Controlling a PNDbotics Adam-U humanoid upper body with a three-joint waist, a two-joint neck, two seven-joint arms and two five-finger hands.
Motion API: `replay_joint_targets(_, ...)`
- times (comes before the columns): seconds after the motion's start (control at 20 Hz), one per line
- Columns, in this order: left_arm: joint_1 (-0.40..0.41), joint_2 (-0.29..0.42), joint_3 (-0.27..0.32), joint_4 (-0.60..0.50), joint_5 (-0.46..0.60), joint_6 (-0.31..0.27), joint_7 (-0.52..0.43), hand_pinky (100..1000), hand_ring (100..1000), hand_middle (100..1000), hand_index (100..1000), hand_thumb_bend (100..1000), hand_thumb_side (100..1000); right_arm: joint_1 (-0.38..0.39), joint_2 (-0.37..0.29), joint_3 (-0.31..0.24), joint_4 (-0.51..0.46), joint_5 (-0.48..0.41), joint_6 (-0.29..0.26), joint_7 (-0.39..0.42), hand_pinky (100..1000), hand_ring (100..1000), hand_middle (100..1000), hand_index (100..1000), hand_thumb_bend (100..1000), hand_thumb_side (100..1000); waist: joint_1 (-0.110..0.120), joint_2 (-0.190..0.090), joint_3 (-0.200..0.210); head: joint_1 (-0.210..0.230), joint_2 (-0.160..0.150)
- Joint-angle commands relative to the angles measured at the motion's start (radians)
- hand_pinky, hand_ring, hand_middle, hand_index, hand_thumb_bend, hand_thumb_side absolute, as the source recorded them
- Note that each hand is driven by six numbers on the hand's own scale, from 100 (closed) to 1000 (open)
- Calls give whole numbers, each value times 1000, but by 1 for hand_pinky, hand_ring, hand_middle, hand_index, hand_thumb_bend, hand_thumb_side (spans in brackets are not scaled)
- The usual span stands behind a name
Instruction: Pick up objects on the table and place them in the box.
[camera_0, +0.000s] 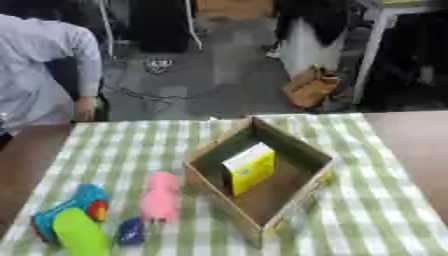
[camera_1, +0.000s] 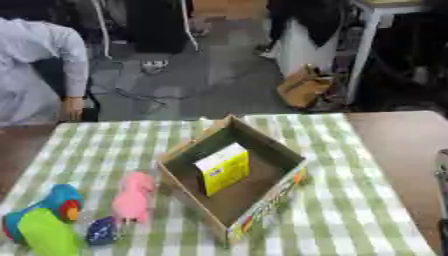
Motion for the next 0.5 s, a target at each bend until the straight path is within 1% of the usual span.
replay_joint_targets(0.05, -5, 17, 10, -18, 4, -12, 8, 685, 841, 916, 941, 396, 1000, -10, -18, -7, -15, 7, -1, -1, 706, 892, 876, 1000, 100, 1000, -9, 5, 2, -3, -13)
replay_joint_targets(0.5, -5, 18, 10, -18, 4, -12, 8, 685, 842, 916, 941, 397, 1000, -11, -18, -6, -15, 6, -2, -1, 707, 892, 876, 1000, 100, 1000, -9, 4, 1, -3, -7)
